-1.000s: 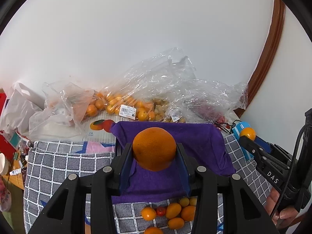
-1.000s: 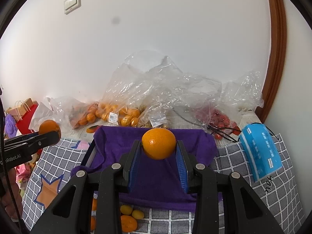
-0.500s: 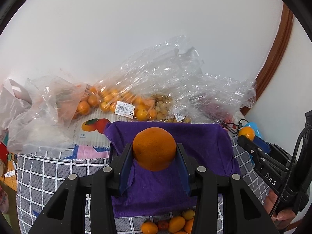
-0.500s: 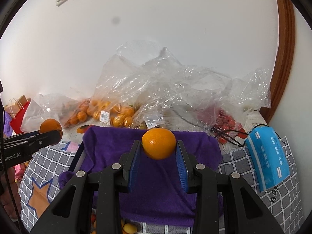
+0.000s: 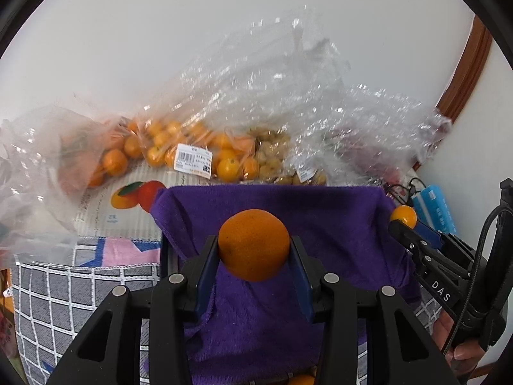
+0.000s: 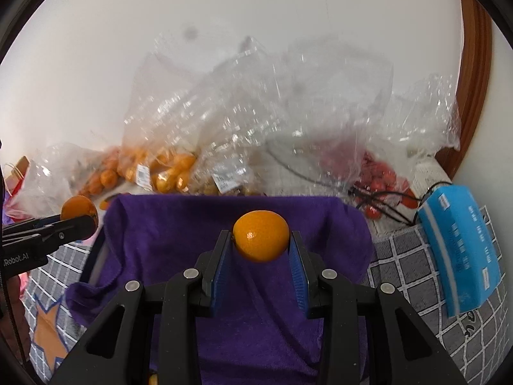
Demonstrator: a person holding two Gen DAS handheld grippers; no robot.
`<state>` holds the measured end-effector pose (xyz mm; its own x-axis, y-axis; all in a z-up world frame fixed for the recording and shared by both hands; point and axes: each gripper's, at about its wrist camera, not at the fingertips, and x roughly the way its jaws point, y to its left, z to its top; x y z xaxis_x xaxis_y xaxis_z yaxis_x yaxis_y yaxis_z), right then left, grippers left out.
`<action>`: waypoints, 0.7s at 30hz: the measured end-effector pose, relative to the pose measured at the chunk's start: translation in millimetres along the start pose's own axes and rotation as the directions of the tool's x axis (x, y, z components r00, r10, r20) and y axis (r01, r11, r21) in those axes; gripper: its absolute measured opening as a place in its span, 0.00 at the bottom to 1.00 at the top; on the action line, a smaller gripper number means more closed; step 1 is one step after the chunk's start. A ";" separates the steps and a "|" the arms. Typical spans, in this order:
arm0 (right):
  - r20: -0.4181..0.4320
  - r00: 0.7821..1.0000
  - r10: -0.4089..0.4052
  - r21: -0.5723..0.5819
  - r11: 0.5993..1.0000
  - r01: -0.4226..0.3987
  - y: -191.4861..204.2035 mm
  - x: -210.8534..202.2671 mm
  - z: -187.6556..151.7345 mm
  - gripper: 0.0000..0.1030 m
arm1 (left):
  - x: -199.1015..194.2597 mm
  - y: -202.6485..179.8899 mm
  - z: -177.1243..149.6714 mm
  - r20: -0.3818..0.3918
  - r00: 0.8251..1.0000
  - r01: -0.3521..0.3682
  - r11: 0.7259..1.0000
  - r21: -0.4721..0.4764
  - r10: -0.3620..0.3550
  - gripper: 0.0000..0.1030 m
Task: Organize fruits
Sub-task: 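Lift and carry the held oranges over the purple towel with both tools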
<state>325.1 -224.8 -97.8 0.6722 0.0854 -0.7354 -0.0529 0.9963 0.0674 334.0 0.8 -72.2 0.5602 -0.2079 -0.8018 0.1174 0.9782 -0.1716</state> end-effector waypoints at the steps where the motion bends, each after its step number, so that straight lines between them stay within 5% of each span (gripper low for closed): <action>1: -0.014 1.000 0.000 0.000 1.000 0.000 -0.9 5.6 -2.5 0.35 | 4.0 0.7 -0.2 -0.008 1.000 0.001 1.000 0.000 -0.001 0.40; 21: -0.125 0.992 0.000 -0.011 1.000 -0.001 0.9 54.5 -21.2 0.35 | 64.9 8.3 -10.0 -0.151 0.989 -0.008 1.000 0.006 0.009 0.40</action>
<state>346.0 -219.2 -152.2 0.5750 0.0853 -0.8137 -0.0618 0.9962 0.0608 363.1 -4.6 -131.4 0.4314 -0.1973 -0.8803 0.1180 0.9797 -0.1618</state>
